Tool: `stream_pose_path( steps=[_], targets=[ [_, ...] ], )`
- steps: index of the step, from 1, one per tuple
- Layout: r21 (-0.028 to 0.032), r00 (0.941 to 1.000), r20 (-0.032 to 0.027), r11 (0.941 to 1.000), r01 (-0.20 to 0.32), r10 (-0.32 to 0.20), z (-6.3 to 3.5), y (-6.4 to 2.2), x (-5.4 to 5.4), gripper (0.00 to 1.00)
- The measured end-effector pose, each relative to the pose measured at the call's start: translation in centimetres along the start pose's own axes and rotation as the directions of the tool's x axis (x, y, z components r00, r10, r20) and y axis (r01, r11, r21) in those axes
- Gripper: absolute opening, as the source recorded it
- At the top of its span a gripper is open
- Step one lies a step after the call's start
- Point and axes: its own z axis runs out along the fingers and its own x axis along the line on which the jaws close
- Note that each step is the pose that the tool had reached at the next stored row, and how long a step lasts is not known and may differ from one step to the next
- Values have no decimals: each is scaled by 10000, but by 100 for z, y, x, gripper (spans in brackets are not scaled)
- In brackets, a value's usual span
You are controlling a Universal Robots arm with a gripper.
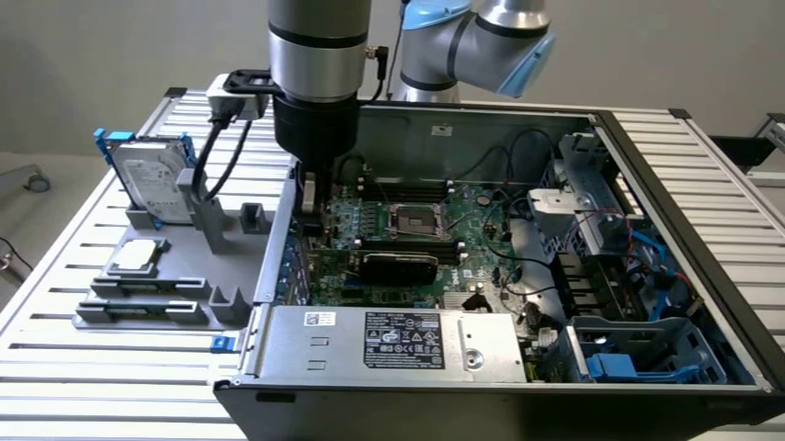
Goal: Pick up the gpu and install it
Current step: 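Press down on the gpu until it lock into place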
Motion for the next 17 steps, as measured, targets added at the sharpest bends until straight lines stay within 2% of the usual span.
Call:
stream_pose_path(
  steps=[5,17],
  targets=[
    [-8,10000,1,10000,-3,3,-32,4,2,11],
    [-18,9999,12,9999,-125,125,-32,43,1,11]
  ],
)
